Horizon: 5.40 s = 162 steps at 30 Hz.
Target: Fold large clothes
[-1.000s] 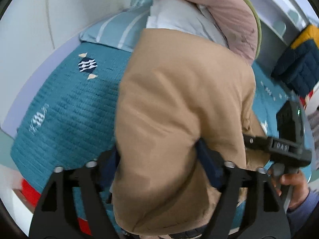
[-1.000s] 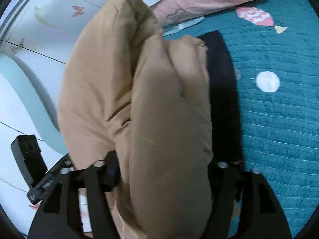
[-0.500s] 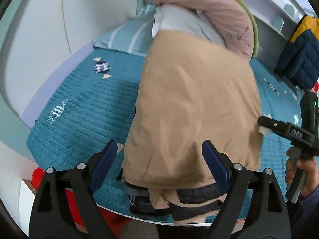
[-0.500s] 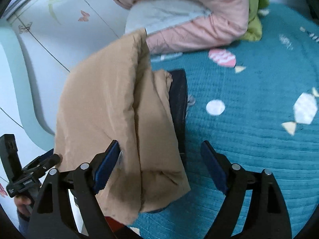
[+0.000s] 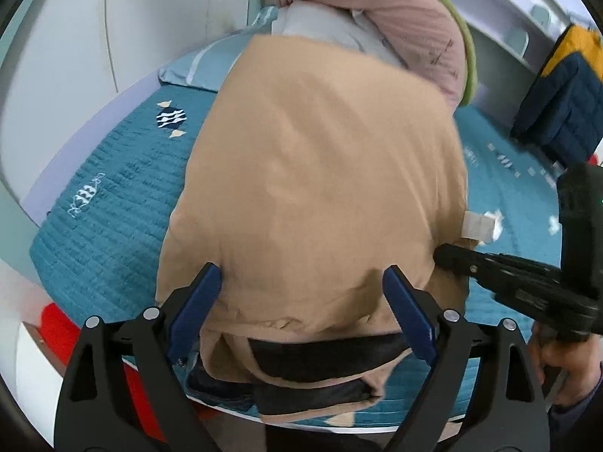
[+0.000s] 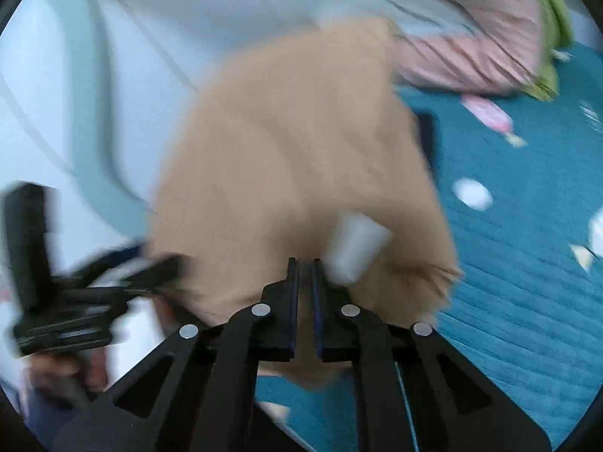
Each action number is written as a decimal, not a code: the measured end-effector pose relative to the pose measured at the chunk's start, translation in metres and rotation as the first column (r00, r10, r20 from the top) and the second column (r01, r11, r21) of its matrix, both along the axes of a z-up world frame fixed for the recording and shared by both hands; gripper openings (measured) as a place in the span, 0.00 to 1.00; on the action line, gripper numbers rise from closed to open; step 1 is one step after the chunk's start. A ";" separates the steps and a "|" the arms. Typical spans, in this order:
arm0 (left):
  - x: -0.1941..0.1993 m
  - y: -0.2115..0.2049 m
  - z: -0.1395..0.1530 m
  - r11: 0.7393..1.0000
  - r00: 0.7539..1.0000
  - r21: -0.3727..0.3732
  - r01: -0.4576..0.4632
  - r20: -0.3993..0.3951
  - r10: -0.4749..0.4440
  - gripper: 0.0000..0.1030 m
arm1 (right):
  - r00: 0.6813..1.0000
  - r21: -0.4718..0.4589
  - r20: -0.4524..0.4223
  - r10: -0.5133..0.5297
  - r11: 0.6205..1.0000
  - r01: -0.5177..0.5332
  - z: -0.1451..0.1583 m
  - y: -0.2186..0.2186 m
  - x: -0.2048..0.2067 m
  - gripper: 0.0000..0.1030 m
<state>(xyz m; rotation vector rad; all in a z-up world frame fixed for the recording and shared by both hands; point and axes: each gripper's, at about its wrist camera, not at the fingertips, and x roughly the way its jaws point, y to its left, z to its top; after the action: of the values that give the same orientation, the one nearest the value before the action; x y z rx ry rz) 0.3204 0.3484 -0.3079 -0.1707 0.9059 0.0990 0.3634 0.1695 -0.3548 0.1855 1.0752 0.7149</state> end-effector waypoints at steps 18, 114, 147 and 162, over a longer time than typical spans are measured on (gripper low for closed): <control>-0.067 -0.033 0.063 0.982 0.966 0.018 -0.187 0.185 0.181 0.88 | 0.992 0.026 0.101 -0.071 0.997 0.069 0.069 -0.060 -0.049 0.44; -0.326 -0.301 0.291 0.945 0.775 0.257 -0.203 0.632 -0.005 0.95 | 0.620 0.152 0.726 -0.298 0.949 0.278 0.312 -0.262 -0.362 0.93; -0.319 -0.300 0.294 0.943 0.766 0.263 -0.202 0.643 -0.016 0.95 | 0.623 0.151 0.721 -0.304 0.946 0.287 0.312 -0.261 -0.363 0.93; -0.321 -0.298 0.293 0.943 0.765 0.261 -0.205 0.644 -0.012 0.95 | 0.628 0.149 0.718 -0.302 0.947 0.285 0.312 -0.257 -0.362 0.93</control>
<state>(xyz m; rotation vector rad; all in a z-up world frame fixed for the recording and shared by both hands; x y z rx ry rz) -0.0002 0.0500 -0.0150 0.0565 0.1794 0.2674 0.0011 -0.0875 -0.0425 0.0702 0.2344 0.4255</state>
